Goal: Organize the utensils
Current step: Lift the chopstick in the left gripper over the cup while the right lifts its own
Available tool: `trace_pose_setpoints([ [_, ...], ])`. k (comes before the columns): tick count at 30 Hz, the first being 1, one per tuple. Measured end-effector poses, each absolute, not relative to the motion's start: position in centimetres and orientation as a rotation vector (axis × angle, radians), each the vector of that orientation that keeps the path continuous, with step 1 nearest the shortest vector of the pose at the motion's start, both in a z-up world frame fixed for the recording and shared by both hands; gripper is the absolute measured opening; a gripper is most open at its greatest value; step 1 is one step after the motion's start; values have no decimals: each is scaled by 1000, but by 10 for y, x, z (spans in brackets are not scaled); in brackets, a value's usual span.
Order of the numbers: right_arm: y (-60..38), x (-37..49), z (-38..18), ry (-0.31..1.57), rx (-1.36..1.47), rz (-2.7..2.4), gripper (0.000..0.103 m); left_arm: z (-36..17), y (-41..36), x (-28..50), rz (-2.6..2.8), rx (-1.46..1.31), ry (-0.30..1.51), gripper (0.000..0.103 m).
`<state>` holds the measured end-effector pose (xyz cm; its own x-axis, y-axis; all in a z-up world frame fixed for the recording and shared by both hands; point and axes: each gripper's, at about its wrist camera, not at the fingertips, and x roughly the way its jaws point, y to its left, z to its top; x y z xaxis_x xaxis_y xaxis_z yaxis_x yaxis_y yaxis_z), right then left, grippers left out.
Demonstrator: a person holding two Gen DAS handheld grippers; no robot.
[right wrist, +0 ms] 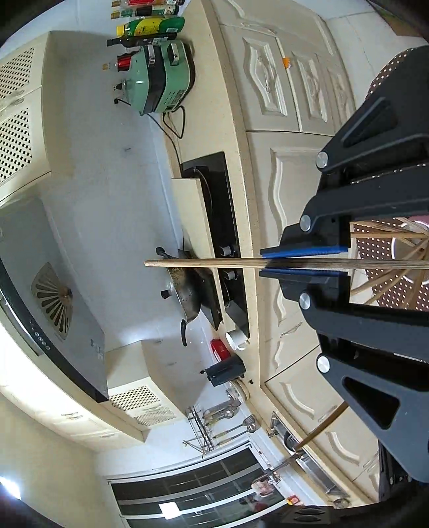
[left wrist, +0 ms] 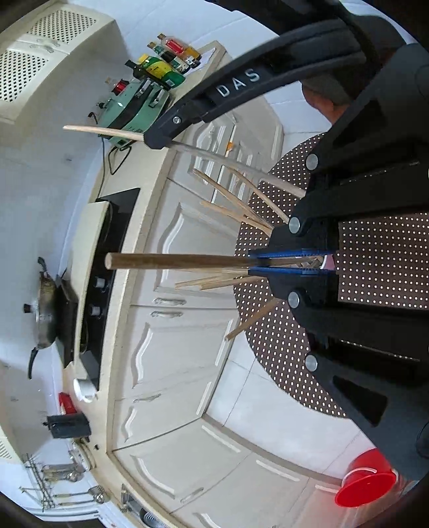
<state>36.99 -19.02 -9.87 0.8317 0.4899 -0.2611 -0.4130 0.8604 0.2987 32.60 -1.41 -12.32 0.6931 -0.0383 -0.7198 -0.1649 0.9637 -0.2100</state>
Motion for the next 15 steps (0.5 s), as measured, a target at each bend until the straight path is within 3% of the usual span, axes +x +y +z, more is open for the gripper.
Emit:
trace_pose_setpoints([
  [15, -189, 383, -168, 287, 269, 545, 5, -183, -16, 338, 21, -221, 844, 6],
])
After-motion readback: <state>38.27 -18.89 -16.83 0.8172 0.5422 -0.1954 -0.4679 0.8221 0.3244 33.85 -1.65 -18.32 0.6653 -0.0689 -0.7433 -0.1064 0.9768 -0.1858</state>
